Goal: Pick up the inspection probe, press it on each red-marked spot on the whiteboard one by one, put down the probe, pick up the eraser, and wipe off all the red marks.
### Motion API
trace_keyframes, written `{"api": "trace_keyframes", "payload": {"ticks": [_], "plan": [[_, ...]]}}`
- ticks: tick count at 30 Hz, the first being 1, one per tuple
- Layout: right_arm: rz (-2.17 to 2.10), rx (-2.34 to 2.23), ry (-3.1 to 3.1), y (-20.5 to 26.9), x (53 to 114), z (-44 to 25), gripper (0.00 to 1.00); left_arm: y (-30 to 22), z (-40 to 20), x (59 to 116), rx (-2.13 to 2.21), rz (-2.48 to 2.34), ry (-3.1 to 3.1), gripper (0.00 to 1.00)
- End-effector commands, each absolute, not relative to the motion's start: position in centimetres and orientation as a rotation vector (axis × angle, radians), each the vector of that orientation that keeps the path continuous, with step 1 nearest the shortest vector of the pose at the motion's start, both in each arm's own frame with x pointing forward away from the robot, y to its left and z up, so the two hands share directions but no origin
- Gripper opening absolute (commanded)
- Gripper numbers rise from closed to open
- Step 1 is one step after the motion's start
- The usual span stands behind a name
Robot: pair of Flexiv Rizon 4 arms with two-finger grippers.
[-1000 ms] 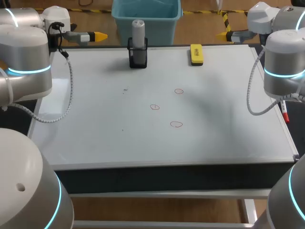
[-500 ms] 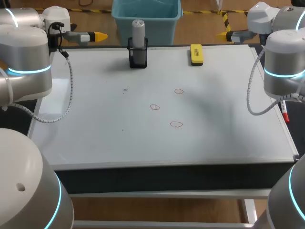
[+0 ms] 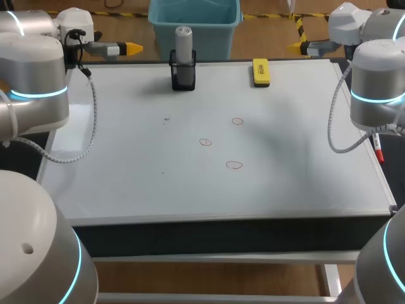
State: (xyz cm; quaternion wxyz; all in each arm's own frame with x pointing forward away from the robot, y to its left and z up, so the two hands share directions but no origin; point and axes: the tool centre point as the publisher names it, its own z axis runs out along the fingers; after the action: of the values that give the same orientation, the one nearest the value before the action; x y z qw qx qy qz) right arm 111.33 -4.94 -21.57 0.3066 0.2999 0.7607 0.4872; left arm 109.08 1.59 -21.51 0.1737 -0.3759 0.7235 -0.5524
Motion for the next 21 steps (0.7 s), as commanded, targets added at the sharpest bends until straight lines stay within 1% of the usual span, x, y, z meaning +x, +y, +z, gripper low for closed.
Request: {"api": "trace_keyframes", "payload": {"ticks": [1, 15, 21], "plan": [[1.289, 0.794, 2.013, -5.0, 111.4, -21.6, 1.0, 1.7, -22.2, 110.3, -0.99, -1.649, 2.048, 1.0], [1.289, 0.794, 2.013, -5.0, 111.4, -21.6, 1.0, -2.0, -23.4, 112.6, -0.665, -1.888, 2.158, 1.0], [1.289, 0.794, 2.013, -5.0, 111.4, -21.6, 1.0, -3.8, -23.8, 113.3, -0.456, -2.008, 2.2, 1.0]]}}
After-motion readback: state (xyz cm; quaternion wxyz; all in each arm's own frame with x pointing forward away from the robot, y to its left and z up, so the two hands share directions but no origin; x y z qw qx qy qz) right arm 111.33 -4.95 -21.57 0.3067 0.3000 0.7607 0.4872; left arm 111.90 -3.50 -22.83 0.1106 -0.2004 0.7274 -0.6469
